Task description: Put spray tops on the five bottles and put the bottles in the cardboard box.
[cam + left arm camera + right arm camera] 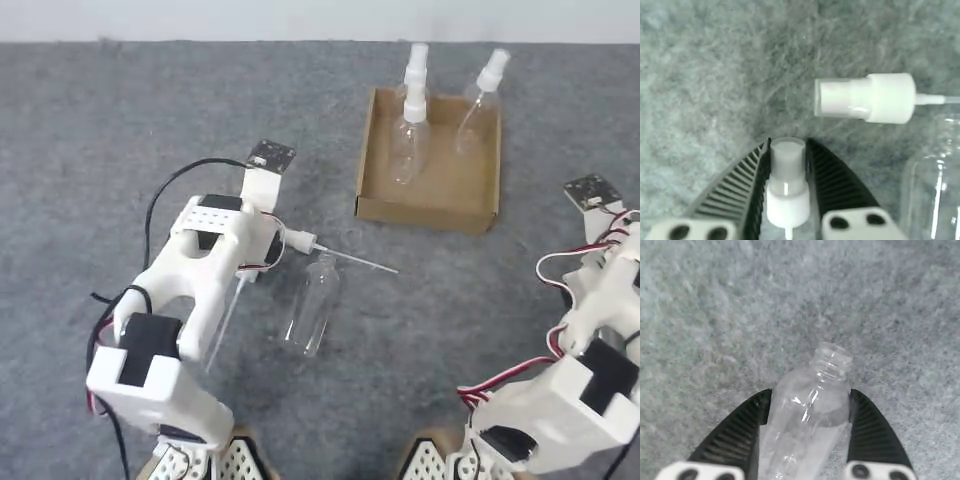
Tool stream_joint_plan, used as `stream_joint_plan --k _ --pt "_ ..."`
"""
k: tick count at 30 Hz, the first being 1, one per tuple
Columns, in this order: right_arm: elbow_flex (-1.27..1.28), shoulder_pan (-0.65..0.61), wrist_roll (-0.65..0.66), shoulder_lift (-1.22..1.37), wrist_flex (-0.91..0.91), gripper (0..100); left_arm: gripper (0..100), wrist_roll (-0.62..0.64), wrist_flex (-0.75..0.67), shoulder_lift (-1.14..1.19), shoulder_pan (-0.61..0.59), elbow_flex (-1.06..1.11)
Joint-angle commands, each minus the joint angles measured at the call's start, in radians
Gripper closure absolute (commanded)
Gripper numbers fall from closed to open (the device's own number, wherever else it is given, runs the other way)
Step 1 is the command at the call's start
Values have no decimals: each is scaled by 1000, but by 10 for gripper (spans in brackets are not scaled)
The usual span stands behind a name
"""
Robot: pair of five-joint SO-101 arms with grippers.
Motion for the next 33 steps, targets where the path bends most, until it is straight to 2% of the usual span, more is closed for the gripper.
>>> stream_joint_plan --k 1,5,9,13,15,19,28,33 --pt "-46 15 9 -18 4 820 990 35 31 -115 -8 -24" --pt "-55 7 5 -41 47 766 989 52 129 -313 2 1" --pt "-58 1 -86 -96 51 743 988 83 218 -522 -2 13" --pt "-66 -18 -107 -147 122 722 988 84 233 -680 0 68" --pt "-103 -15 -161 -151 185 718 988 84 224 -729 3 108" --pt "-155 -8 -295 -99 234 720 988 84 180 -766 2 165" --pt "-347 -8 -382 165 229 722 988 83 180 -764 -5 176" --pt "-388 -10 -376 232 222 847 988 83 180 -764 -5 176"
